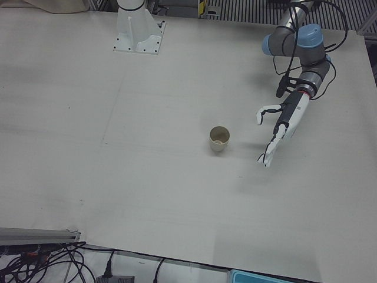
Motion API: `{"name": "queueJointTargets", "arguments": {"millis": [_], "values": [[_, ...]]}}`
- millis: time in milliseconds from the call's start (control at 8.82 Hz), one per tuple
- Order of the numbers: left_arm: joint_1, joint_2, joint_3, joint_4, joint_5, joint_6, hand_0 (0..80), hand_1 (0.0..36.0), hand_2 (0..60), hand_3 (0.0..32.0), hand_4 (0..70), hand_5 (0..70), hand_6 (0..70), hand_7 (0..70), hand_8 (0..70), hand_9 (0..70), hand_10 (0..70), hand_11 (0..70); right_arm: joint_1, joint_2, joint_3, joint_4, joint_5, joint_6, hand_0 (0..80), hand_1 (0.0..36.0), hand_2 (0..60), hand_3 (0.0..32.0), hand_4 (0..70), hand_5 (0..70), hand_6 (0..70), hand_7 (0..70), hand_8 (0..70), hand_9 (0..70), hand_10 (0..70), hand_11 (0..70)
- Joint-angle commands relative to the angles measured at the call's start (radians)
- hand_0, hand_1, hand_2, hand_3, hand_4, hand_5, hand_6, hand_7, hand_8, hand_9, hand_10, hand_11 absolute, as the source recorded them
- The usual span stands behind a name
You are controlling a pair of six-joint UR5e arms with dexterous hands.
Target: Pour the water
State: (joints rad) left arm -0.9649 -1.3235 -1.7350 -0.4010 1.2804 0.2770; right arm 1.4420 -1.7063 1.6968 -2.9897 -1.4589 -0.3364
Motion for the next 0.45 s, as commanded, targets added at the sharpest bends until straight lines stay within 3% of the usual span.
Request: {"name": "queueJointTargets", "arguments": {"millis": [0,113,227,340], "values": [[0.000,0.016,-0.001,0.011,-0.001,0.013,80.0,36.0,60.0,0.0,38.0,70.0,2.8,12.0,4.6,1.2,4.2,10.6,-0.002,0.001,0.004,0.000,0.014,0.001,45.9,11.2,11.4,0.0,20.3,14.6,3.6,9.9,3.1,2.9,3.8,6.3],[0.000,0.017,-0.003,0.017,-0.003,0.013,80.0,36.0,49.9,0.0,46.5,70.0,5.2,14.5,5.9,3.0,4.1,10.3,-0.002,0.001,0.004,0.000,0.012,0.001,45.8,11.1,11.3,0.0,20.6,14.6,3.6,9.8,3.0,2.7,3.9,6.4],[0.000,0.017,-0.005,0.021,-0.003,0.013,80.0,36.0,43.3,0.0,48.8,70.0,6.4,15.1,6.5,3.6,4.1,10.2,0.000,0.001,0.004,0.000,0.012,0.002,45.6,10.9,11.0,0.0,20.1,14.4,3.3,9.5,2.9,2.5,3.7,6.1],[0.000,0.017,-0.005,0.019,-0.003,0.011,80.0,36.0,41.9,0.0,49.8,70.0,7.0,15.5,6.8,3.9,4.1,10.1,0.000,0.001,0.004,0.000,0.012,0.004,45.8,10.9,10.7,0.0,20.2,14.5,3.3,9.7,2.9,2.5,3.5,5.9]]}}
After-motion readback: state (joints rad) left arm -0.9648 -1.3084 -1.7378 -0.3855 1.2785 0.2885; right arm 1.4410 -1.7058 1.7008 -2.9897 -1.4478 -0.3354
